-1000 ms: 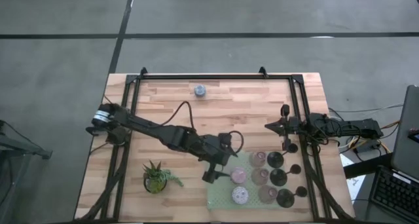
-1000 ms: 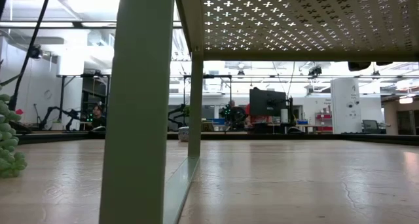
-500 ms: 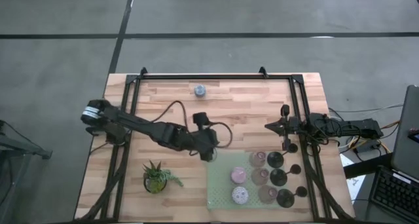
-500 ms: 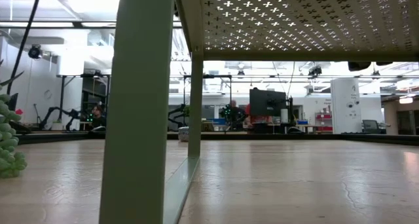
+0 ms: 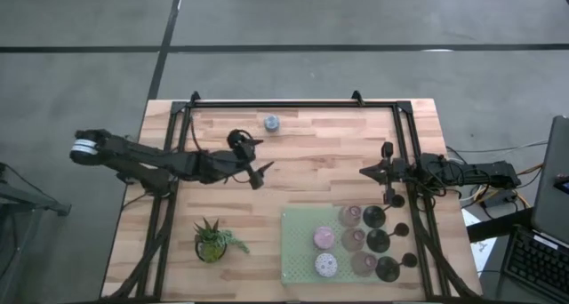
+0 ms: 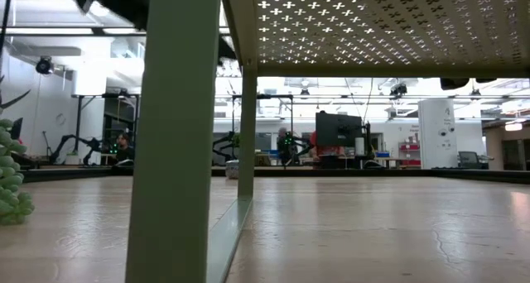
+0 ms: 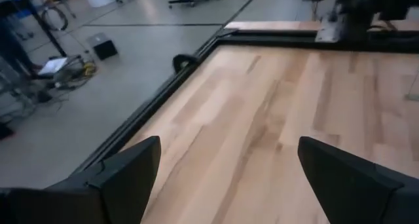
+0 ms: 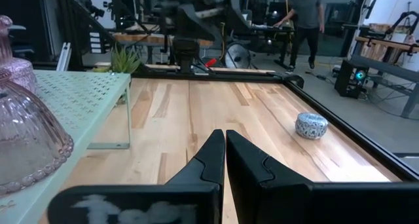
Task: Pick & Place candle stick holders
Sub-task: Put the blue patterned scented candle on the shelf aligned with the other blue patterned scented candle
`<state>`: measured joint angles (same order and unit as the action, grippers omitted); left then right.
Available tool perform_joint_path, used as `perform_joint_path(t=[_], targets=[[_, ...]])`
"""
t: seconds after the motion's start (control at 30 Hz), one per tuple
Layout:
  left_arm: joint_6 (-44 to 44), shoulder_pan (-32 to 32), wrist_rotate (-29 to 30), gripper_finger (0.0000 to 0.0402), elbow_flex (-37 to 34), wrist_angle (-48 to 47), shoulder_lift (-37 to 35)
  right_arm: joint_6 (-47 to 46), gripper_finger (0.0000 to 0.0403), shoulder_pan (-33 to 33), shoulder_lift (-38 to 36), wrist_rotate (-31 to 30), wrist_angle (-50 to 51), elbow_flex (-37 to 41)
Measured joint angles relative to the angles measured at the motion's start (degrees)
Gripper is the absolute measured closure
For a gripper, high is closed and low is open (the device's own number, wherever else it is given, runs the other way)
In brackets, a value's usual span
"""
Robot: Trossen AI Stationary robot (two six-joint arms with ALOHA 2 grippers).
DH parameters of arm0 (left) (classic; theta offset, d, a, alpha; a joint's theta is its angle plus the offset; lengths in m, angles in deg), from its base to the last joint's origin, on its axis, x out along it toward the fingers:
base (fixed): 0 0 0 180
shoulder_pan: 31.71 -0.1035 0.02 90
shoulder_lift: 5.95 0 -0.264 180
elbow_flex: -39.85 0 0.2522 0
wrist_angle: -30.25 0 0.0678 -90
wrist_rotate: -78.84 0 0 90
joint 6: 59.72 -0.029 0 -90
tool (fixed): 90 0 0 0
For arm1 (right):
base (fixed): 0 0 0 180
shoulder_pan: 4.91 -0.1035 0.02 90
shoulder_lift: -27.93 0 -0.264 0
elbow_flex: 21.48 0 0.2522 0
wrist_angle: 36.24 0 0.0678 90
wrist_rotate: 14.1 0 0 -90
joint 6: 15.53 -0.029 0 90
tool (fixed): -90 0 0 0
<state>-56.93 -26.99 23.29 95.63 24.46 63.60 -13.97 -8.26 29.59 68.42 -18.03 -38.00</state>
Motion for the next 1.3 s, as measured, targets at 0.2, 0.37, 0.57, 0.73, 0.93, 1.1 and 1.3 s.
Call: perform_joint_path(t=[0.2,0.37,0.57,0.73,0.93,1.1,1.3], targets=[[8.75,-0.88,5.16,0.0039,-6.78,2.29,-1.83,0.03,0.0394,0.02,-0.04,0.0,0.0,-0.02],[8.62,-1.77,5.15,0.0039,-9.08,5.78,-0.73,0.07,0.0394,0.02,-0.03,0.0,0.0,0.0],[8.55,-9.61,2.11,0.0039,-9.46,6.6,-0.59,0.07,0.0394,0.0,0.0,0.0,0.0,0.0],[12.21,-19.76,-9.91,0.0039,-8.26,6.69,-0.58,0.03,0.0394,0.02,-0.02,0.0,0.0,0.0],[12.49,-27.82,-15.53,0.0039,-6.37,7.11,2.79,-0.02,0.0394,0.0,-0.02,0.0,0.0,0.0],[10.75,-30.84,-18.52,0.0039,-1.63,7.57,10.1,0.0,0.0394,0.01,-0.02,0.0,0.0,0.0],[9.34,-32.62,-18.28,0.0039,5.36,7.49,20.21,0.09,0.0394,0.0,-0.02,0.0,0.0,0.0]])
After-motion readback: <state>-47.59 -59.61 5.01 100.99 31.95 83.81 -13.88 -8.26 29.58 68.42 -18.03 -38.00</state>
